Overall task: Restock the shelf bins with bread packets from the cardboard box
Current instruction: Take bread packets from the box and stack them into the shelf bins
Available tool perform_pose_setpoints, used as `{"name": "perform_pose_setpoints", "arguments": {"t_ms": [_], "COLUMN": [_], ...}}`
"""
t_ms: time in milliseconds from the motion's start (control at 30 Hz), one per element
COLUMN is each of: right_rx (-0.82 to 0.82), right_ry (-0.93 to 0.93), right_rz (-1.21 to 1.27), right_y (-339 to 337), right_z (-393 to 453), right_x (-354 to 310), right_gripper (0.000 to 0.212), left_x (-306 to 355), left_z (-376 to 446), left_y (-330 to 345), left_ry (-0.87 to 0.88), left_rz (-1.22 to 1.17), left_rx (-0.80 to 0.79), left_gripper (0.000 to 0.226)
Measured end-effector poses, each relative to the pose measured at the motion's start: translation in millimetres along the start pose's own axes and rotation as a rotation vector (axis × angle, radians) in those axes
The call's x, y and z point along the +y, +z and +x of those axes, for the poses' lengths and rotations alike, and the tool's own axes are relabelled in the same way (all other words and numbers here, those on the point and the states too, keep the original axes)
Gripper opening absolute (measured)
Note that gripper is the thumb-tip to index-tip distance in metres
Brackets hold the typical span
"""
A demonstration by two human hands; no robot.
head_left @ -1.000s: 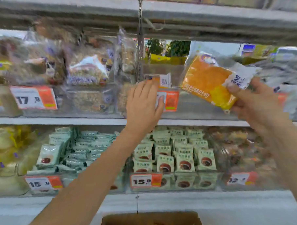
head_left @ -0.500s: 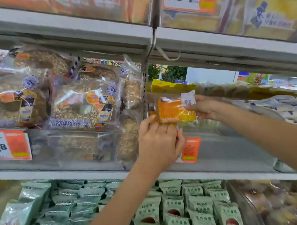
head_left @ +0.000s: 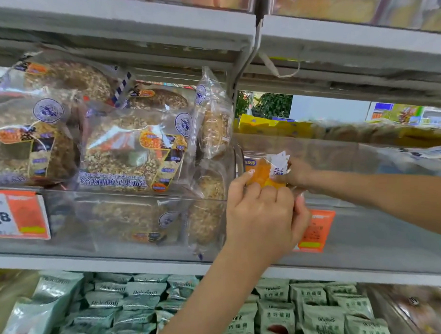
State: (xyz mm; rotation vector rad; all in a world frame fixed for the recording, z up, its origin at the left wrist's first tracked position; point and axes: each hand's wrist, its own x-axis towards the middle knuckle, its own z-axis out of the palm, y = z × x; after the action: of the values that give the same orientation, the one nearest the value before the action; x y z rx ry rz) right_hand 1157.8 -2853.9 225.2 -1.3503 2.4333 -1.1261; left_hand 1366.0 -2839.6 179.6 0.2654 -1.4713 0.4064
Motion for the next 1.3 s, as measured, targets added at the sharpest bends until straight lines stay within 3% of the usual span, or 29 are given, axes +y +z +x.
{"name": "perform_pose_setpoints", "arguments": {"t_ms": [100,200,333,433,533,667,800,867,933,1067,1133,1300], "right_rx": [0.013,-0.135,-0.184,0.166,0.440,0.551,0.594,0.527,0.354,-0.117,-0.344,-0.675], "right_ry": [0.009,0.189,0.360,0.133,-0.209,-0.597,-0.759,-0.752,-0.620,-0.194,-0.061,0.313], "right_rz": [0.059,0.134,-0.176,-0.394,-0.217,-0.331,-0.314,-0.274,-0.278,-0.366,-0.436,-0.425], "right_y": [3.2,0.8,-24.3,-49.5,-56.0,-37.0,0.3,34.2,76.0,156.5,189.3,247.2], "right_z": [0.9,2.7,-17.5,-51.1,-107.9,-205.7,-297.7,-338.6,-374.6,-437.7,-465.6,-508.2], "right_x": [-0.4,-0.7,-30.1,-56.4,-68.2,-59.3,-12.8,22.4,60.8,134.9,163.6,210.7], "right_gripper": [0.015,0.032,0.045,0.039,0.020,0.018,0.020,0.020,0.020,0.032,0.051,0.095], "left_x": [-0.8,-1.1,-0.8,-2.3,-3.7,0.7,19.3,36.0,53.7,79.9,85.2,101.9], "left_z": [0.1,0.0,4.3,10.0,14.4,13.7,-31.5,-77.8,-130.0,-226.2,-275.6,-350.2], "left_y": [0.1,-0.1,-3.4,-12.7,-22.5,-50.3,-104.4,-138.7,-173.1,-232.7,-261.6,-314.5], "left_ry": [-0.005,-0.011,-0.008,0.004,0.042,0.097,0.132,0.126,0.065,-0.266,-0.399,-0.836], "left_rz": [0.003,0.009,0.022,0.039,0.048,0.073,-0.077,-0.154,-0.159,-0.153,-0.203,-0.332], "left_rx": [0.002,-0.002,-0.069,-0.197,-0.353,-0.594,-0.515,-0.564,-0.749,-1.470,-1.682,-1.895], "left_gripper": [0.044,0.044,0.045,0.045,0.041,0.045,0.043,0.035,0.027,0.031,0.036,0.036]}}
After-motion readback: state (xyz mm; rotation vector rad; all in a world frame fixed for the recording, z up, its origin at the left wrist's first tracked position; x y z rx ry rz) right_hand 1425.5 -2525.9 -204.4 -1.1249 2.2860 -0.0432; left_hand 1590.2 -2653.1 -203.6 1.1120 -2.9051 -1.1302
